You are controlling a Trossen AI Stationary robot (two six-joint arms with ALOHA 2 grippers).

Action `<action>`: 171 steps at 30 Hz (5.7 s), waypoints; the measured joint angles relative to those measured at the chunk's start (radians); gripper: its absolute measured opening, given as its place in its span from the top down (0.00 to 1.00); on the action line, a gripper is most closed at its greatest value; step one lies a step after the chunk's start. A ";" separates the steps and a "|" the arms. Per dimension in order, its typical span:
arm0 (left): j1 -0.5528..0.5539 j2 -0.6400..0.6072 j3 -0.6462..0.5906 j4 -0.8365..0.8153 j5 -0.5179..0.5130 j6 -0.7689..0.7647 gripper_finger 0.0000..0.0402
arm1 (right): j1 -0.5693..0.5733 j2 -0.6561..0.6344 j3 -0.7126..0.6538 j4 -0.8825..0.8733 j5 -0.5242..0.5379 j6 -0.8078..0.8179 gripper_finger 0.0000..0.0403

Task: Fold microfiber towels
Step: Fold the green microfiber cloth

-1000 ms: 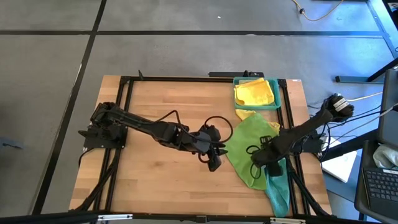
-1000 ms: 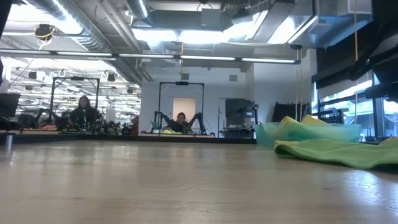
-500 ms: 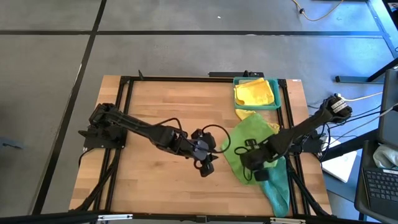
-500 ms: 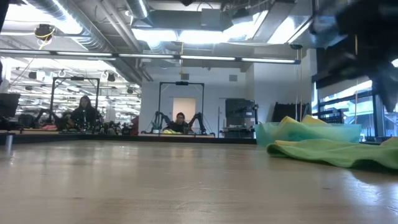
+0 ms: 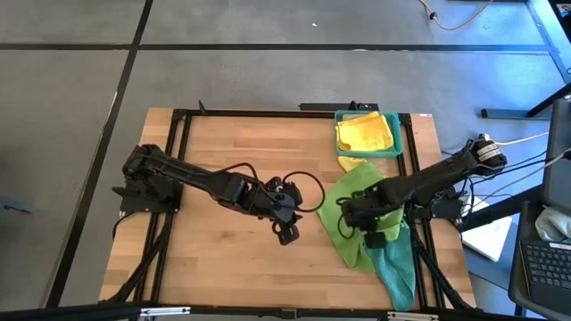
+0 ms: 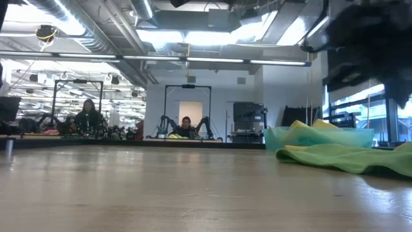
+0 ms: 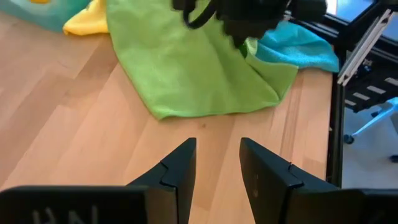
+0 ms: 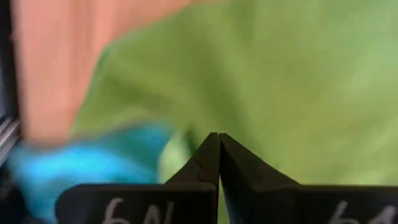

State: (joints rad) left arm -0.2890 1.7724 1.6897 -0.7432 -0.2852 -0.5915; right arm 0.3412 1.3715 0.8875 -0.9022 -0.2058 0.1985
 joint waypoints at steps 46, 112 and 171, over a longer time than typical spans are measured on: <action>0.017 -0.003 0.000 0.041 -0.046 -0.052 0.71 | 0.078 -0.089 -0.071 0.211 0.004 0.086 0.99; -0.062 -0.088 -0.266 -0.145 0.100 -0.506 0.60 | -0.247 0.273 0.465 0.473 0.010 0.110 0.99; 0.205 -0.098 0.343 -0.603 -0.174 -0.281 1.00 | -0.247 0.293 0.464 0.560 0.239 0.532 0.31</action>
State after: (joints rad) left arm -0.0835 1.6740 2.0325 -1.3458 -0.4592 -0.8726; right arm 0.0944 1.6646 1.3514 -0.3423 0.0337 0.7303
